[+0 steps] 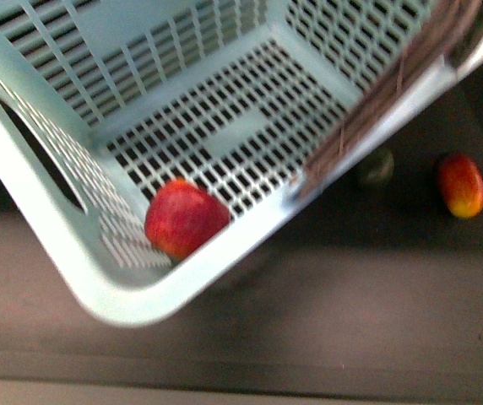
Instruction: Pick apple with right arm and hold basket with left
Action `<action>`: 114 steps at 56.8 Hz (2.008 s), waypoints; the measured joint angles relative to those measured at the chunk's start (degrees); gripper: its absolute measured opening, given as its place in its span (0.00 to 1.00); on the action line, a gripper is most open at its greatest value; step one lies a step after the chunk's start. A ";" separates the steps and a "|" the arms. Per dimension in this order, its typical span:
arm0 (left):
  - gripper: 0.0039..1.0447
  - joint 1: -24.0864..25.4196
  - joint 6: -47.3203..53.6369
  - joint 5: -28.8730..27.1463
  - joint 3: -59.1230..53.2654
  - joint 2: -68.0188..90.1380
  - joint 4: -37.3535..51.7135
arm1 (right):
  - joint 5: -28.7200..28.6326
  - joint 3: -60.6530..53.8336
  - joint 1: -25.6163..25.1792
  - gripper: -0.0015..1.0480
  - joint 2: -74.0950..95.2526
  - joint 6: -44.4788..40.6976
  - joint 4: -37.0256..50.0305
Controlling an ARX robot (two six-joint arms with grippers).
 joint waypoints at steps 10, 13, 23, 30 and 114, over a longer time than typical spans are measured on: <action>0.17 4.46 0.17 -5.42 0.26 0.24 2.67 | 0.04 0.00 0.00 0.92 -0.04 0.00 0.00; 0.17 6.62 -1.31 -5.18 0.20 0.46 2.69 | 0.02 0.00 0.00 0.92 -0.07 0.00 0.00; 0.17 12.90 -9.68 -5.40 -1.40 2.45 2.91 | 0.00 0.00 0.00 0.92 -0.07 0.00 0.00; 0.17 16.92 -13.55 -6.25 -1.53 5.29 0.42 | 0.02 0.00 0.00 0.92 -0.07 0.00 0.00; 0.93 27.50 -21.22 -4.68 -24.44 -15.45 -12.31 | 0.02 0.00 0.00 0.92 -0.07 0.00 0.00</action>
